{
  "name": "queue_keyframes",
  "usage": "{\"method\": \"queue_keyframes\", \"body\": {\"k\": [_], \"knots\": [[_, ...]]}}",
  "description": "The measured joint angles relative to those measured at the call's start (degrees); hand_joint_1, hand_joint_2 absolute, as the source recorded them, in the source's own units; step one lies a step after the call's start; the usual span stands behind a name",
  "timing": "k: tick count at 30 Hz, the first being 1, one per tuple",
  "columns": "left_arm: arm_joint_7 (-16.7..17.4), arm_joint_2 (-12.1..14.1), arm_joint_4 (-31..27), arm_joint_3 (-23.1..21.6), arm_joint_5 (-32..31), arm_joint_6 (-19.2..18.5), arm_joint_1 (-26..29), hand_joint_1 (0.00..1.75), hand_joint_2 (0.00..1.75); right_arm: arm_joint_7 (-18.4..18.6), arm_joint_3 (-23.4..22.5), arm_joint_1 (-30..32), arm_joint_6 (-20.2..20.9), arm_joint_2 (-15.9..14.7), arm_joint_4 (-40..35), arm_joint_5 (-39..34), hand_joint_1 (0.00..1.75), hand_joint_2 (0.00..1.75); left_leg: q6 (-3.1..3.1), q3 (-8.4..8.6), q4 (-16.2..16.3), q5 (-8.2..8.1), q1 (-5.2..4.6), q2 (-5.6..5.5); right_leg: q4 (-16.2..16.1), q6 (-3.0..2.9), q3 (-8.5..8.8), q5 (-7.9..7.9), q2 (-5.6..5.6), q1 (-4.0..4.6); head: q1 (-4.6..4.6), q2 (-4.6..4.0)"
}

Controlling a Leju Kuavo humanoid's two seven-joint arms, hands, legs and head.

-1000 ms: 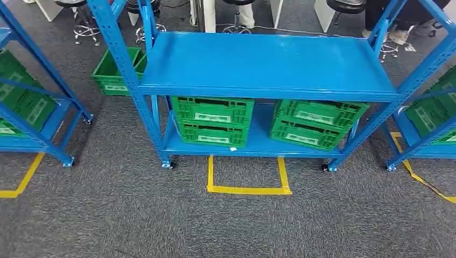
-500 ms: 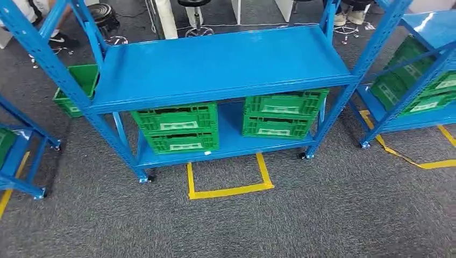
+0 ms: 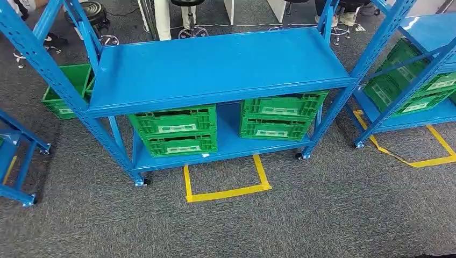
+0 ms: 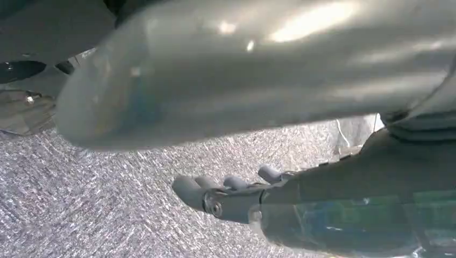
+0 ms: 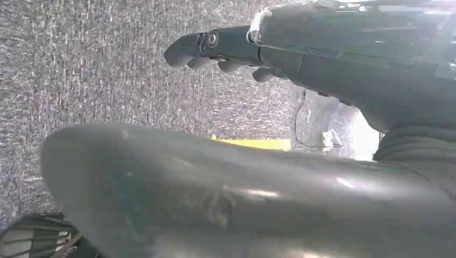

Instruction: Take the parts from the cabinet and place them on the table.

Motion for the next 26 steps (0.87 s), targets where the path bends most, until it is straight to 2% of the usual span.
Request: {"method": "queue_keyframes", "body": {"k": [6,9,10,22,26], "knots": [[0.11,0.00,0.00,0.00,0.00,-0.11,-0.01,0.00,0.00,0.02,0.02,0.00,0.37,0.09,0.00,0.00,0.00,0.00,0.22,0.14,0.02,-0.13,-0.04,0.07,-0.10,0.46,0.12,-0.01,0.05,-0.01,0.00,0.00],[0.13,0.02,0.00,0.00,0.00,-0.11,-0.01,0.00,0.00,0.04,0.02,0.00,0.39,0.09,0.00,0.00,0.00,0.00,0.23,0.20,0.02,-0.14,-0.02,0.09,-0.10,0.46,0.14,-0.01,0.06,0.00,0.00,0.00],[0.15,0.00,0.00,0.00,0.00,-0.11,-0.01,0.00,0.00,0.13,0.02,0.00,0.48,0.09,0.00,0.00,0.00,1.75,0.23,0.23,0.02,-0.14,-0.01,0.10,-0.10,0.46,0.16,-0.01,0.06,0.00,0.00,0.00],[0.72,0.00,0.00,-0.37,1.05,0.06,-0.01,0.00,0.00,0.83,0.02,0.02,0.72,0.09,0.00,0.00,0.00,1.75,0.21,0.32,-0.03,-0.15,0.03,0.13,-0.07,0.50,0.19,-0.06,0.08,0.02,0.00,0.00],[0.85,-0.20,0.00,-0.37,2.66,0.48,0.00,0.00,0.00,2.34,0.04,0.04,1.42,0.07,0.00,0.00,0.00,1.75,0.21,0.31,-0.03,-0.15,0.02,0.13,-0.07,0.50,0.20,-0.06,0.09,0.02,0.00,0.00]]}}
